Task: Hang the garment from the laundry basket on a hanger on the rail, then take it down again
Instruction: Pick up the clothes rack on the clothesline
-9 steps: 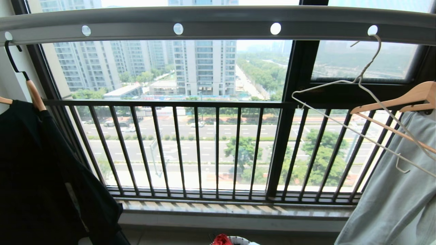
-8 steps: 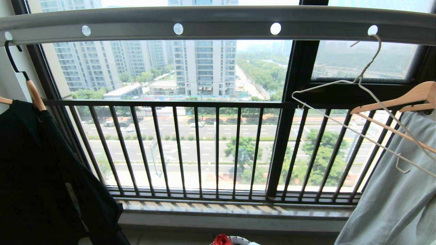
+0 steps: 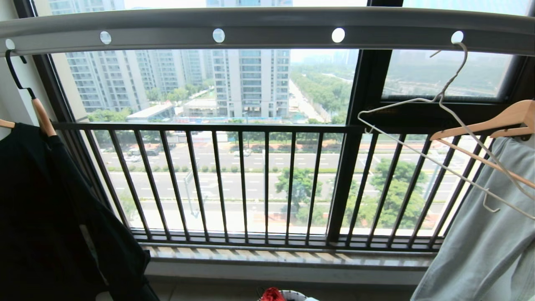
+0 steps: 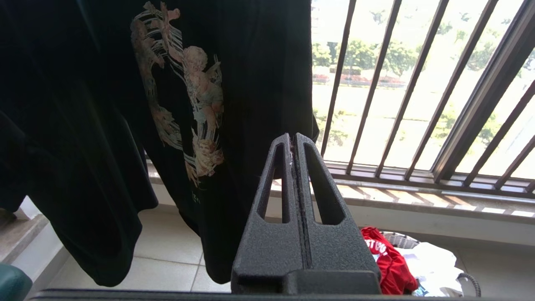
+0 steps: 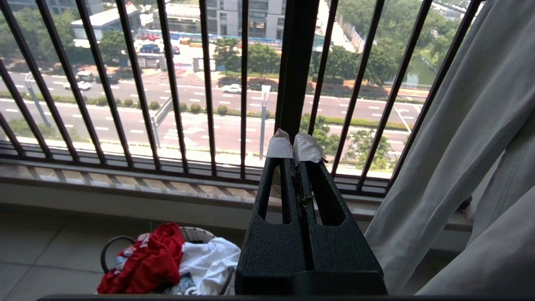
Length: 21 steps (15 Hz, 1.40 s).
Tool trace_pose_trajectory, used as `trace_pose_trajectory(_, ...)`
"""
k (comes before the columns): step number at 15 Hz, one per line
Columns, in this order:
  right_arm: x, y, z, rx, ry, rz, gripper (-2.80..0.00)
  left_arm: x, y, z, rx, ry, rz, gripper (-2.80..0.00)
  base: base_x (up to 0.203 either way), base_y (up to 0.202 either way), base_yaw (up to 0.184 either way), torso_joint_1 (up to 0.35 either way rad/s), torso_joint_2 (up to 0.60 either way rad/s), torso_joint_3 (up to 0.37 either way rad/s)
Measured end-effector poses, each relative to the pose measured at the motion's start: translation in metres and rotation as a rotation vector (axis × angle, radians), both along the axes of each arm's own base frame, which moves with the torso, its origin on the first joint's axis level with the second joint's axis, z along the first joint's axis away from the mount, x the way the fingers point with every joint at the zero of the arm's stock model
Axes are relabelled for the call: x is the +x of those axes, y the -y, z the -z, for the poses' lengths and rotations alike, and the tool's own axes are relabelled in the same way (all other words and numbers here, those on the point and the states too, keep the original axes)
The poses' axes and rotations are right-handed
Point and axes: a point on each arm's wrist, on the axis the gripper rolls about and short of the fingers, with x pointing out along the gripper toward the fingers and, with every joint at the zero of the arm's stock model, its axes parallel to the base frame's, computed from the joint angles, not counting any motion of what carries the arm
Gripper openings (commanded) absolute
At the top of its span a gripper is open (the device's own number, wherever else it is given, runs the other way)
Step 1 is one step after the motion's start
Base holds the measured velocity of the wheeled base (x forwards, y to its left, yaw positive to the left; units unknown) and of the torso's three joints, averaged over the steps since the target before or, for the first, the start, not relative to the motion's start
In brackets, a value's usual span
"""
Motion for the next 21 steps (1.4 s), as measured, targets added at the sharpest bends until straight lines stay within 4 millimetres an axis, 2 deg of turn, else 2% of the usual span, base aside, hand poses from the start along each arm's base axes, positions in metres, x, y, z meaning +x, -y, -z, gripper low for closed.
trace_pose_trajectory(6,0.000,0.000,-0.001,0.005,-0.001,0.000,-2.80,0.000,0.000,0.000,0.000,0.000,-0.001,-2.80,0.000,0.000,0.000,0.000,0.00,0.000)
trace_pose_trajectory(9,-0.007,0.000,-0.020,0.005,0.032,0.000,-2.80,0.000,0.000,0.000,0.000,0.000,-0.001,-2.80,0.000,0.000,0.000,0.000,0.00,0.000)
trace_pose_trajectory(12,-0.013,0.000,-0.055,0.002,0.044,-0.006,-2.80,0.000,0.000,0.000,0.000,0.000,0.000,-2.80,0.000,0.000,0.000,0.000,0.00,0.000)
trace_pose_trajectory(15,-0.005,0.000,-0.100,0.001,0.030,-0.013,-2.80,0.000,0.000,0.000,0.000,0.000,0.000,-2.80,0.000,0.000,0.000,0.000,0.00,0.000)
trace_pose_trajectory(21,0.052,-0.001,-0.203,-0.033,-0.058,-0.047,-2.80,0.000,0.000,0.000,0.000,0.000,0.000,-2.80,0.000,0.000,0.000,0.000,0.00,0.000)
